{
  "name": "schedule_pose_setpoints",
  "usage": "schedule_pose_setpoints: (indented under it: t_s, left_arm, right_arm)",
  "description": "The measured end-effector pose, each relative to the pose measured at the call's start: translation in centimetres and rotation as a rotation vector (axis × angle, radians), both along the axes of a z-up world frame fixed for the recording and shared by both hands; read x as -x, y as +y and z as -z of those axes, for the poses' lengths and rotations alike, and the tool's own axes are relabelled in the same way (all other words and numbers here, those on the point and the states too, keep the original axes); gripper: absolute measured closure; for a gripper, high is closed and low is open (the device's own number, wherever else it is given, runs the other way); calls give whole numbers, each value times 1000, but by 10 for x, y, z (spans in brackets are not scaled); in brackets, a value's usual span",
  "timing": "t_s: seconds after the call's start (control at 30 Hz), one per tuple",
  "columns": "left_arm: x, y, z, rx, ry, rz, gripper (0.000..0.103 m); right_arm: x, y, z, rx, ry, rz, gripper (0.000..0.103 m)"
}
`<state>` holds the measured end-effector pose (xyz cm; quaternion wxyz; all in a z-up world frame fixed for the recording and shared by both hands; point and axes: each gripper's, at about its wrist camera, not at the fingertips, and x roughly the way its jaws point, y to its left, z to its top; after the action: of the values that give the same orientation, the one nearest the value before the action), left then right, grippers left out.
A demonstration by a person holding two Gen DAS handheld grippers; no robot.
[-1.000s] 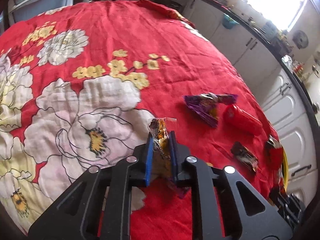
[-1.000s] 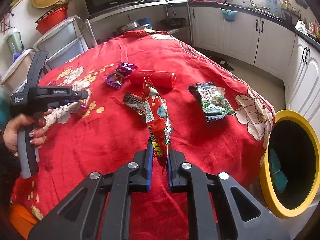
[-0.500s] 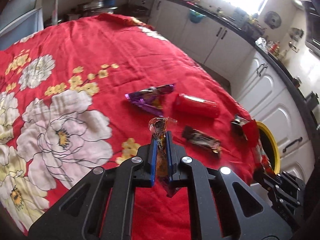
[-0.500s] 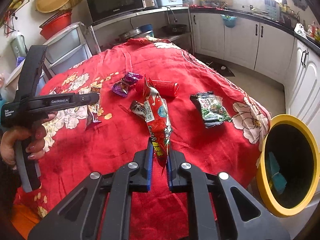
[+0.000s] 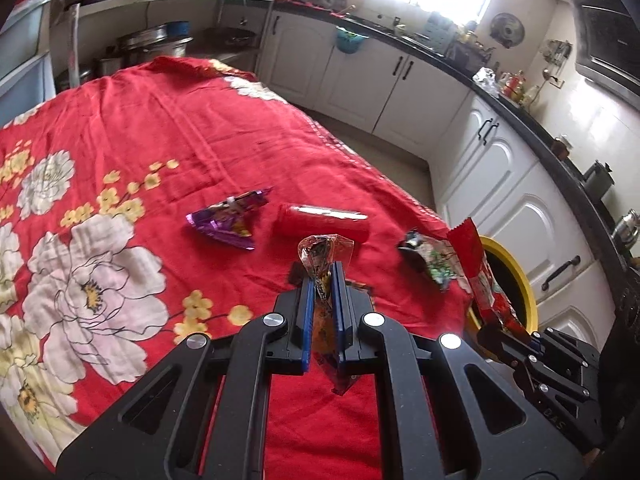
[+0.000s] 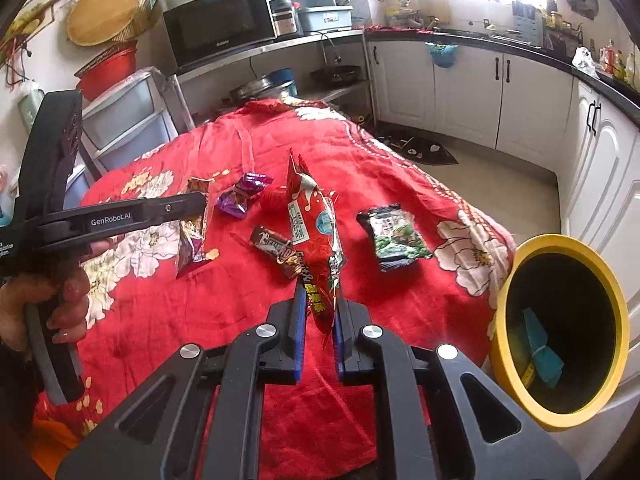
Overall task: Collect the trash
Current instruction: 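Carry the red bag with the right tool while the left tool carries the orange wrapper to the bin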
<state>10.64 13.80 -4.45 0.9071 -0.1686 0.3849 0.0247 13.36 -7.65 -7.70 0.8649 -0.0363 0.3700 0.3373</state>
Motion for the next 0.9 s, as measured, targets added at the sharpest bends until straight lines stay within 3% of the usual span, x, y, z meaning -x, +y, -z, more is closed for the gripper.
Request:
schedule_pose_setpoints:
  t_s: [0.9]
  left_arm:
    - [-28, -69, -39, -7, -99, 152, 99]
  right_arm:
    - [-11, -73, -30, -64, -63, 186, 92]
